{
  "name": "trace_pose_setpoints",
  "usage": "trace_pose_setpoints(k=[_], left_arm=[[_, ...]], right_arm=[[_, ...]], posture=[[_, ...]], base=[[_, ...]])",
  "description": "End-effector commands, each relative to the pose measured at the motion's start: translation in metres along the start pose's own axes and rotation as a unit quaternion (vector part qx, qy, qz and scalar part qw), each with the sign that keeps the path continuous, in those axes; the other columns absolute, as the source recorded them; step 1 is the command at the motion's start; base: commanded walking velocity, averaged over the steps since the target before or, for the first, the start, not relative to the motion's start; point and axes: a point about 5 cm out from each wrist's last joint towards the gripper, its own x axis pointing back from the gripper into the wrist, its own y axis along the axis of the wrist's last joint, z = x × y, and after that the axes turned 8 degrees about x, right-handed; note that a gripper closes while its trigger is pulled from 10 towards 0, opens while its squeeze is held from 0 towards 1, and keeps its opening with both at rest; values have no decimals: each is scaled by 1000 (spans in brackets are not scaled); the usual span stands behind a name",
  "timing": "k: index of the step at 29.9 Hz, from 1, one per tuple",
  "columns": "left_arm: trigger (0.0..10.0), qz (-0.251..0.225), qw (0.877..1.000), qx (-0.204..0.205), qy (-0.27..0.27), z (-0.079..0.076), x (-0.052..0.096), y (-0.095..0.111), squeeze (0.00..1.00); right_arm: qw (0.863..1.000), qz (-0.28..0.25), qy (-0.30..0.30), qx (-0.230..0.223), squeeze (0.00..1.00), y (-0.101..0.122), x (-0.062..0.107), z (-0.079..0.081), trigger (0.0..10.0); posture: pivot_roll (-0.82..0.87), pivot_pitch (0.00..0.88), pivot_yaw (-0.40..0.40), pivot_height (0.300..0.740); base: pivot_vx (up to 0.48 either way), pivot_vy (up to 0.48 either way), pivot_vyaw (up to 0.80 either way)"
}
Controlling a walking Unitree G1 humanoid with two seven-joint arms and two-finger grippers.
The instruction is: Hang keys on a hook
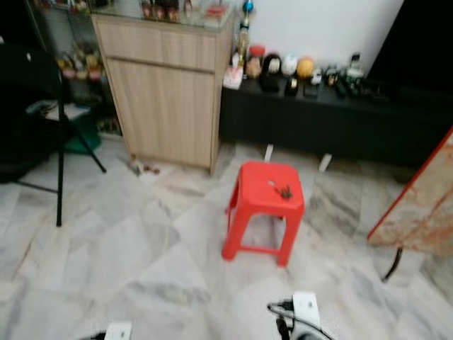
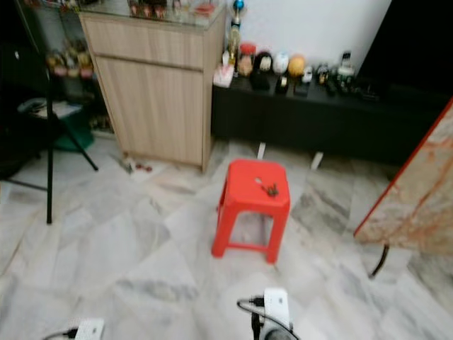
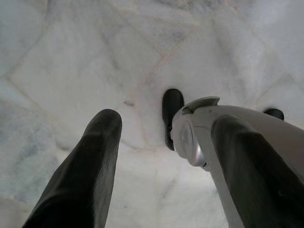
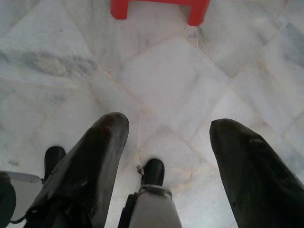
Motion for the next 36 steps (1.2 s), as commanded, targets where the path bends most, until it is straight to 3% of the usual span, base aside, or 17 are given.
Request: trace_pose_setpoints(k=[1,8,36], left_arm=[[10000,0,1000,3,-10,-9,-1,-3,0],[10000,1,1000,8,-21,-12,-1,-3,0],[10000,0,1000,17,-27,-16,-2,-3,0]], right_arm=[[1000,5,-17,-6,0,-5,1,-10,10000],[1000,0,-25,1,0,-3,1,-11,10000],[1000,5,-26,8,0,-4,1,-11,10000]], posture=[[54,0,-100,740],[53,0,-100,740],[48,0,-99,740]], base=[[0,0,0],[0,0,0],[298,0,0]])
